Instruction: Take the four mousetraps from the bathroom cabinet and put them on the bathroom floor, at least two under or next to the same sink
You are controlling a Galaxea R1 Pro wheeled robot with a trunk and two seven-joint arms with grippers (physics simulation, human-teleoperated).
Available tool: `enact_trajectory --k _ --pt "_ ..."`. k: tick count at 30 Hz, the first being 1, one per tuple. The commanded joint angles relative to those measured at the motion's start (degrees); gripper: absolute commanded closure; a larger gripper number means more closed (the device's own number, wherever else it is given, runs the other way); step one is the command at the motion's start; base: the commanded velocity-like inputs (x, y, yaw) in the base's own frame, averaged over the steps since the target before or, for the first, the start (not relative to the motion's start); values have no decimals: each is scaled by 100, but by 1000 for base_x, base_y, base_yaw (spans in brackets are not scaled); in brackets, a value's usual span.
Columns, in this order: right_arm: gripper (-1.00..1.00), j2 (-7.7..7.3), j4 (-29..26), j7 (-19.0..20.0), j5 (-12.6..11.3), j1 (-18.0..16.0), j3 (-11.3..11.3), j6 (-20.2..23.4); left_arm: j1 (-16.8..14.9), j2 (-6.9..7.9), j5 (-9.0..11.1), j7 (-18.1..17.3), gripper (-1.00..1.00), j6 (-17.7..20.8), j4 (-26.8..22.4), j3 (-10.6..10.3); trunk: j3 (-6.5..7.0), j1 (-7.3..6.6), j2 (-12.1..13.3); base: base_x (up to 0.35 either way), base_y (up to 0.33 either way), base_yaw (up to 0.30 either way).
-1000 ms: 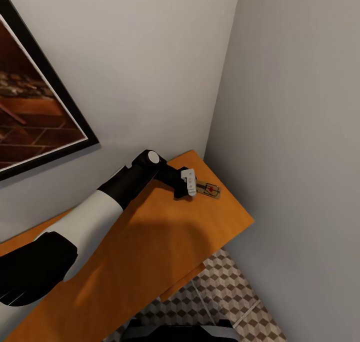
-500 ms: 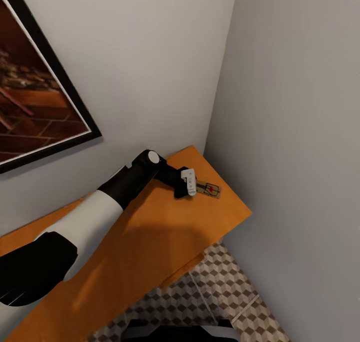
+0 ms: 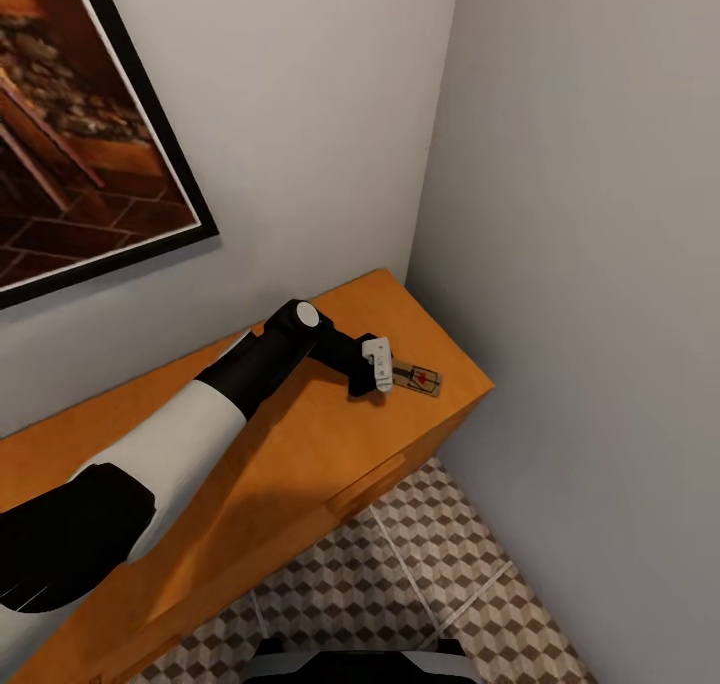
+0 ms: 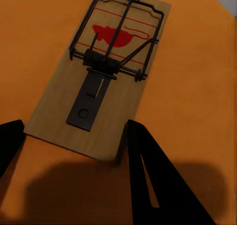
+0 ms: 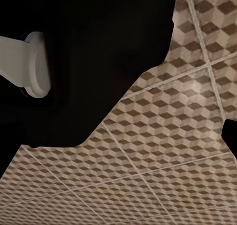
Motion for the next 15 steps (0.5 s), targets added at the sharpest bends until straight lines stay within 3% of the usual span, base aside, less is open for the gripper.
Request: enact_trajectory --k 1,15 --pt "-100 -3 4 26 39 -2 -50 -29 1 1 -42 -33 100 40 81 -10 -5 4 -6 -18 0 0" --pt "-100 -5 4 26 39 -2 -51 -85 1 -1 -41 -32 100 40 81 -10 115 4 -6 -2 0 0"
